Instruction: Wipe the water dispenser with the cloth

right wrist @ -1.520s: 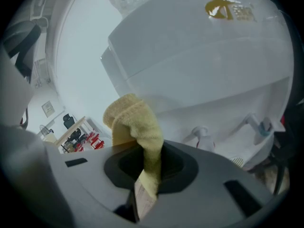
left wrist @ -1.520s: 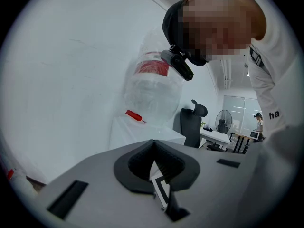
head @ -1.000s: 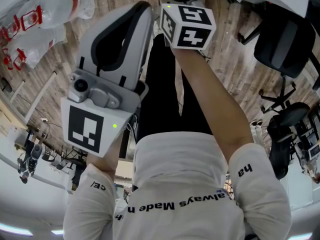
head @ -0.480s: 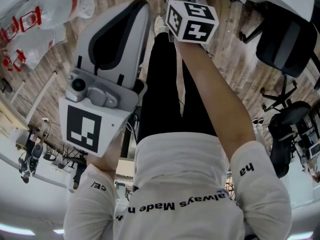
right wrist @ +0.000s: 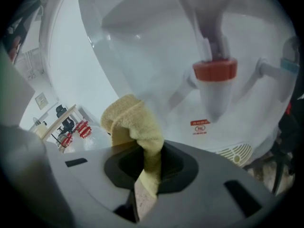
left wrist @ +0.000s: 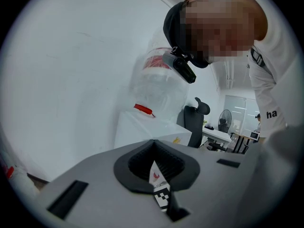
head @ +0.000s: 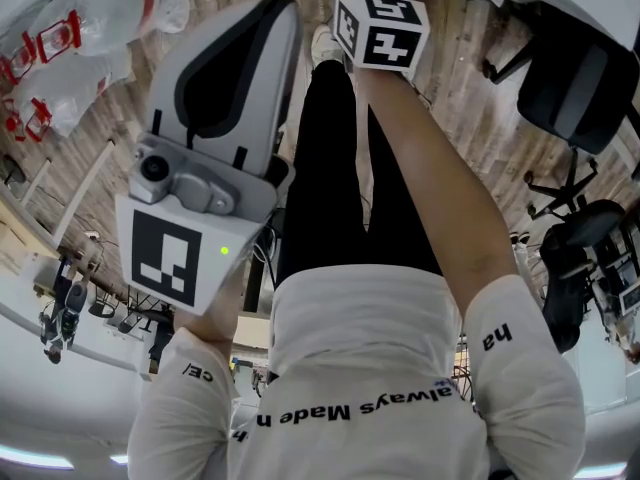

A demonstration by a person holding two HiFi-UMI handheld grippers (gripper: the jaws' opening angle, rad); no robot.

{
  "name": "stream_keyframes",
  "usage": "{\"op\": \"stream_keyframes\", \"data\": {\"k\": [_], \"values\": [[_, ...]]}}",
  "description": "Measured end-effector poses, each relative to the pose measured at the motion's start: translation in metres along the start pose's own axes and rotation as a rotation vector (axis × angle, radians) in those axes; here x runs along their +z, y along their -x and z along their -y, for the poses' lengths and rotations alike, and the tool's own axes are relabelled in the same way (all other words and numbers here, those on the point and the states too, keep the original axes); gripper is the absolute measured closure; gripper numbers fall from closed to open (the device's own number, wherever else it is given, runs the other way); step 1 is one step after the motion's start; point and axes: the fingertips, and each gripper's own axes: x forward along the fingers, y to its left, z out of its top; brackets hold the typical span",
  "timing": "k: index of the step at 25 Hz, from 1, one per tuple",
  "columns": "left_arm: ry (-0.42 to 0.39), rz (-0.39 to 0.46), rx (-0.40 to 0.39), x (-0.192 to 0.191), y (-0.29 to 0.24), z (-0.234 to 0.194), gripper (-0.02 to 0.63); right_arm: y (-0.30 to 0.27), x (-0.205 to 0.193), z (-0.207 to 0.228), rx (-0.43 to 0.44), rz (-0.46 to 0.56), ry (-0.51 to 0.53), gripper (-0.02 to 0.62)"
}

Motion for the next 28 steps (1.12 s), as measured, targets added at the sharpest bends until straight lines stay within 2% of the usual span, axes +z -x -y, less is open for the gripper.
{"op": "stream_keyframes", "data": {"k": [28], "values": [[0.016,-0.044,0.000,-0.023,-0.002,-0.008,0.588,-0.067,-0.065,0.039,-0.033,-0.152,0.172,0.535]]}}
